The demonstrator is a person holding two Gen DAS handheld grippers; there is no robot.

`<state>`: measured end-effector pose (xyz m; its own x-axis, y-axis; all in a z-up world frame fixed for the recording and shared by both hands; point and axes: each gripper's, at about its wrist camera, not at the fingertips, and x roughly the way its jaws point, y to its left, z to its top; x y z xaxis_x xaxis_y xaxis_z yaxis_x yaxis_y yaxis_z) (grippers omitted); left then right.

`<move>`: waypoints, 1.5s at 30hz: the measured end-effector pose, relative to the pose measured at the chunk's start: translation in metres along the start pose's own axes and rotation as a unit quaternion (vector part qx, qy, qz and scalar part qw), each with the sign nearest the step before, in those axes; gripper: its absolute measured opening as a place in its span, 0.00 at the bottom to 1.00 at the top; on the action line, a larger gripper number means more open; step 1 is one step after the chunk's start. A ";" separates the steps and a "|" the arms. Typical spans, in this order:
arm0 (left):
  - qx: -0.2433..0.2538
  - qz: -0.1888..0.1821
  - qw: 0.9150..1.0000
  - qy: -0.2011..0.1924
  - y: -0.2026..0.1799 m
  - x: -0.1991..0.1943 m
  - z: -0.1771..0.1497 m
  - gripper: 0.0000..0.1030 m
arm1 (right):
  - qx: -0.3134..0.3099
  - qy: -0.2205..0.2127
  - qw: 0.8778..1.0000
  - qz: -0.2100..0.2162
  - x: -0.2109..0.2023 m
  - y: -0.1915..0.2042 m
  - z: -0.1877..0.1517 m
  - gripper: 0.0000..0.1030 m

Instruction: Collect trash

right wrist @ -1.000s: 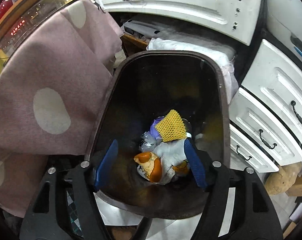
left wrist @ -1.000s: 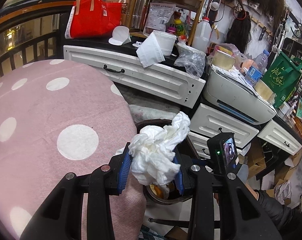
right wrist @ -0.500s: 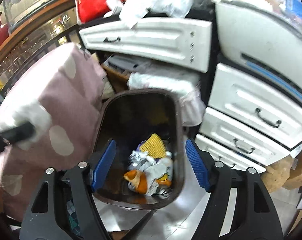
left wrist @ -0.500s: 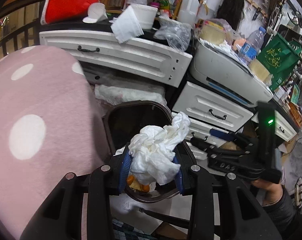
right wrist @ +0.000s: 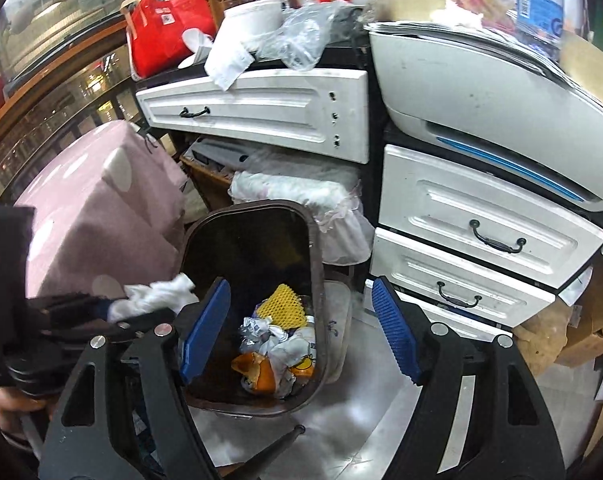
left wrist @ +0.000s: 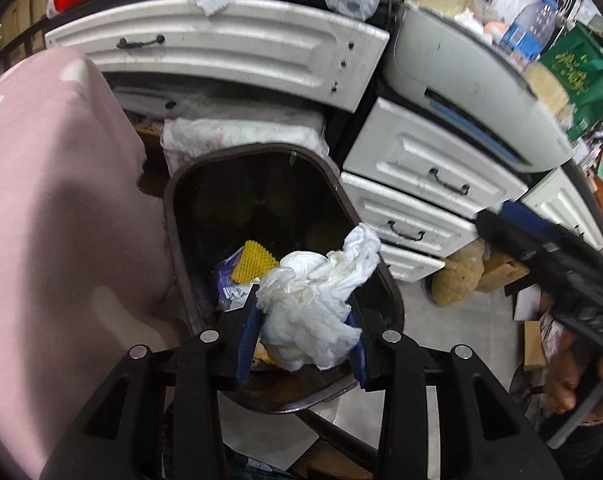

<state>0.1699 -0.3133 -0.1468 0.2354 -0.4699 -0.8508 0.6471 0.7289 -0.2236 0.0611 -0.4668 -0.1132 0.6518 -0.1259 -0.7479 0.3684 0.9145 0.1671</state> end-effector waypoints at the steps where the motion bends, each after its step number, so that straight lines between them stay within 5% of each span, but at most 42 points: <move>1: 0.002 0.002 1.000 0.005 -0.002 0.006 0.000 0.38 | 0.002 -0.001 1.000 -0.001 -0.001 -0.001 0.000 0.71; 4: 0.009 0.012 1.000 0.019 -0.005 0.022 -0.001 0.44 | 0.005 -0.003 1.000 -0.005 -0.002 -0.005 -0.001 0.71; 9: 0.020 0.027 0.999 0.023 -0.010 0.030 -0.007 0.80 | 0.015 -0.011 1.000 -0.010 -0.006 -0.009 -0.002 0.72; 15: 0.041 0.064 0.997 -0.015 -0.020 0.003 -0.015 0.85 | 0.021 -0.038 0.998 -0.040 -0.019 -0.008 0.004 0.78; 20: 0.046 0.054 0.992 -0.109 -0.031 -0.062 -0.028 0.94 | 0.041 -0.076 0.995 -0.058 -0.042 -0.005 0.012 0.81; 27: 0.031 0.076 0.970 -0.230 -0.020 -0.157 -0.058 0.94 | 0.033 -0.190 0.978 -0.074 -0.099 0.044 0.016 0.95; 32: -0.019 0.139 0.942 -0.305 0.010 -0.220 -0.085 0.94 | -0.001 -0.215 0.976 -0.027 -0.123 0.102 0.009 0.95; 40: -0.072 0.217 0.904 -0.361 0.045 -0.279 -0.131 0.95 | -0.089 -0.281 0.955 0.021 -0.157 0.187 -0.038 0.95; 45: -0.085 0.287 0.873 -0.386 0.051 -0.299 -0.158 0.95 | -0.113 -0.277 0.952 0.054 -0.169 0.212 -0.066 0.95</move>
<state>0.0176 -0.0572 0.0210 0.9458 -0.1514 -0.2875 0.1611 0.9869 0.0105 -0.0144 -0.2261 0.0067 0.9511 -0.1519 -0.2689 0.1670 0.9854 0.0341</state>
